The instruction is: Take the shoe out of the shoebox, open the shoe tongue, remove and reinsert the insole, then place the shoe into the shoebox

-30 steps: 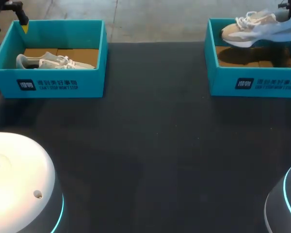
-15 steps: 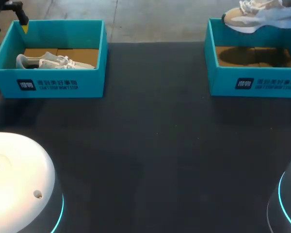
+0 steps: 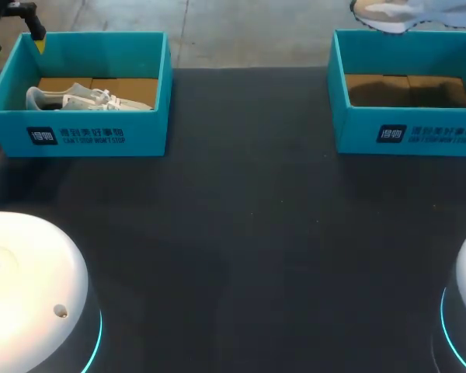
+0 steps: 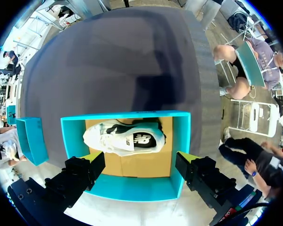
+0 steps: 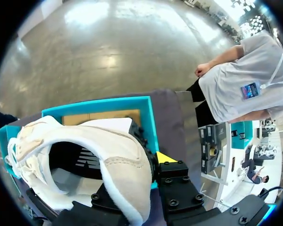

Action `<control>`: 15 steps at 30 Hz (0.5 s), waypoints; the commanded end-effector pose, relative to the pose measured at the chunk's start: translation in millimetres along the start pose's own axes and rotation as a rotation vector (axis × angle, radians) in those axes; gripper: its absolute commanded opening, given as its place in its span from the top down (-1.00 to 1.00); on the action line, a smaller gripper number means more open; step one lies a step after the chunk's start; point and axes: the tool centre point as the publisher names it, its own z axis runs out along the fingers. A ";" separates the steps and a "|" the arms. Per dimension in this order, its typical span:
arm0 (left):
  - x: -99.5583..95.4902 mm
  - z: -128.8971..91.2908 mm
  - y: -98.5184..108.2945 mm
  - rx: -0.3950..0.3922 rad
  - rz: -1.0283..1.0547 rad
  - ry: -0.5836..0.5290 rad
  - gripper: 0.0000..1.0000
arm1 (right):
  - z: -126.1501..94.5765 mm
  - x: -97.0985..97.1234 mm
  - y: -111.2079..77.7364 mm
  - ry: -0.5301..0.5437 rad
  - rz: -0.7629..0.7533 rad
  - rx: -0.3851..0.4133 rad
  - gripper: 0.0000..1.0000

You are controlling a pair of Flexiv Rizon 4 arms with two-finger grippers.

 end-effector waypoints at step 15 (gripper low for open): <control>-0.1 -0.3 -1.2 -0.002 0.001 0.002 -1.00 | -71.6 47.9 -72.0 0.007 -0.004 -0.112 1.00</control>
